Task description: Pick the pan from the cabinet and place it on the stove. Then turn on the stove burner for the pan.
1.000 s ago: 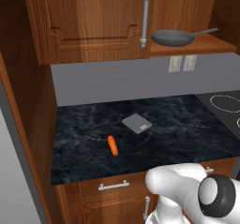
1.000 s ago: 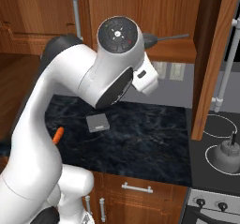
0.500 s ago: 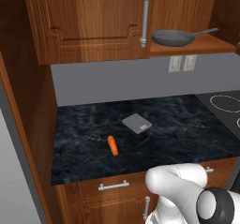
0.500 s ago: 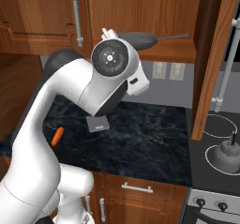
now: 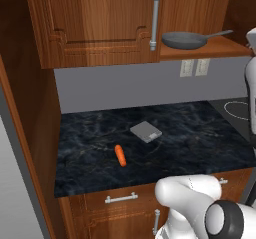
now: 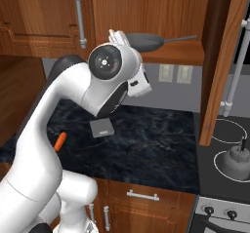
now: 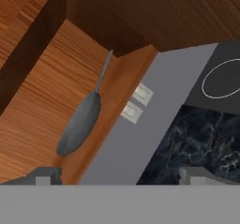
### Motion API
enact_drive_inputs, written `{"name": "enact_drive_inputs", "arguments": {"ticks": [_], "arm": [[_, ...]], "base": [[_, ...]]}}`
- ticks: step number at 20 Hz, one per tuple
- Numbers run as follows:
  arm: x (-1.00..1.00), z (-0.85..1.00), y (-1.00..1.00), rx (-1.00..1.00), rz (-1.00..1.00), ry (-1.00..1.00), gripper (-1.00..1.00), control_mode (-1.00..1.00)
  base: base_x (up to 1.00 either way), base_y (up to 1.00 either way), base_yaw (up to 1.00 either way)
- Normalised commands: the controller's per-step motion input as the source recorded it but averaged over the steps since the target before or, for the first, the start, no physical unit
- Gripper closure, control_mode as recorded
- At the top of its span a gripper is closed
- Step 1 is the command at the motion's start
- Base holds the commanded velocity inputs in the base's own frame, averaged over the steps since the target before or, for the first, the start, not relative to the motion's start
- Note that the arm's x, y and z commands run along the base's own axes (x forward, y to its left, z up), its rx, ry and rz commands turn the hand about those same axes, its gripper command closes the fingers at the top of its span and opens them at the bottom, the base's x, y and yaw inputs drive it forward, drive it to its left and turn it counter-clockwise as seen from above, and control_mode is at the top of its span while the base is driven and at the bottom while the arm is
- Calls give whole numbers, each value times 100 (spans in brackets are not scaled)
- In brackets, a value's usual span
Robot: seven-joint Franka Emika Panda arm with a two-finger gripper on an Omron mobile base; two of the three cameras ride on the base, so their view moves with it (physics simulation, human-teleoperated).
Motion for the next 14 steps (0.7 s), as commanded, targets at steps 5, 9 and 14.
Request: {"name": "enact_drive_inputs", "arguments": {"ticks": [5,9,14], "arm": [[42,0,-1,9,-9,0,-100,-100],[43,0,-2,15,-4,0,-100,-100],[43,0,-13,18,0,0,-100,-100]], "base": [[0,0,0],[0,0,0],[0,0,0]]}}
